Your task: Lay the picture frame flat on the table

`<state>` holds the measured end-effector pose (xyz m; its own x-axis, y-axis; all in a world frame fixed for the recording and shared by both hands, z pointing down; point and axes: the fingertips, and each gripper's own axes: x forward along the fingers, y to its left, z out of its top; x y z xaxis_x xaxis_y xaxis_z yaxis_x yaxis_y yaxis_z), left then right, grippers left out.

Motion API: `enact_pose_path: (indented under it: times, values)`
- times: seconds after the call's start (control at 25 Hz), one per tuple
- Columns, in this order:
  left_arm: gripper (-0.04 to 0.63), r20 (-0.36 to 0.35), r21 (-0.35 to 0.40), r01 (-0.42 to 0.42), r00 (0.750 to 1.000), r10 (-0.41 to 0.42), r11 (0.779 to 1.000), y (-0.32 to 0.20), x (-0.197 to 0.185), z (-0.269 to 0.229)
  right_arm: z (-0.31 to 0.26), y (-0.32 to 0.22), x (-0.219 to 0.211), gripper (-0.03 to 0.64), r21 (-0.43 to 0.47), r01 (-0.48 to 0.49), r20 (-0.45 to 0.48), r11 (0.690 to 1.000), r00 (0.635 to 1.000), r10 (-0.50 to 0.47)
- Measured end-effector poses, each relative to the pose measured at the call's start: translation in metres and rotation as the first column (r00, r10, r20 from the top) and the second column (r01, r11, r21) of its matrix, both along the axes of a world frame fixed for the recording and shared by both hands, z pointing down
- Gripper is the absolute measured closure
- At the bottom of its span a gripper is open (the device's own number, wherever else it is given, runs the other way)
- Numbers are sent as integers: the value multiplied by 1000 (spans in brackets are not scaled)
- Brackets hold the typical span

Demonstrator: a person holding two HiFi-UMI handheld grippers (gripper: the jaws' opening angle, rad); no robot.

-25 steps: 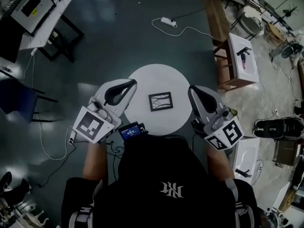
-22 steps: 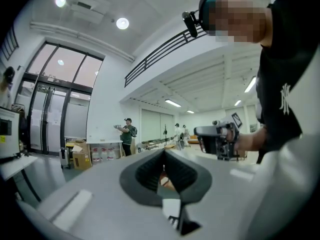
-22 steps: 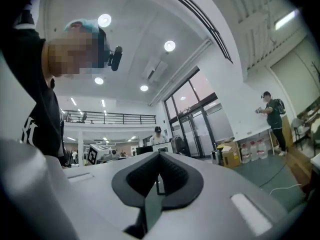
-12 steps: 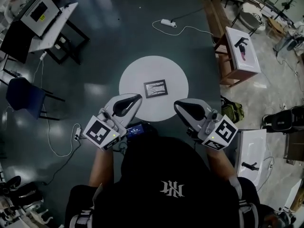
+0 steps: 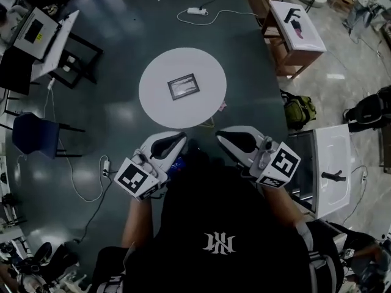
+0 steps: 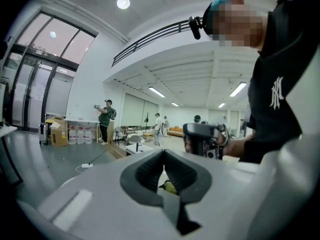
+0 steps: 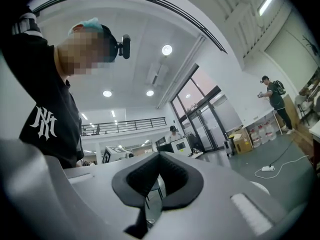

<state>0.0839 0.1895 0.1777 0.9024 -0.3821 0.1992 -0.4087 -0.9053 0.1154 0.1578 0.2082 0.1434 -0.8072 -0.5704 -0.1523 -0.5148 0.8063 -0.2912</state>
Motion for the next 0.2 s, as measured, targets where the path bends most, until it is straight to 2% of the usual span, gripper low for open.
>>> enact_pose_path:
  times: [0.2]
  values:
    - [592, 9, -19, -15, 1000, 15, 1000, 21, 12, -9, -6, 23, 9, 617, -18, -4, -2, 1000, 1000, 4]
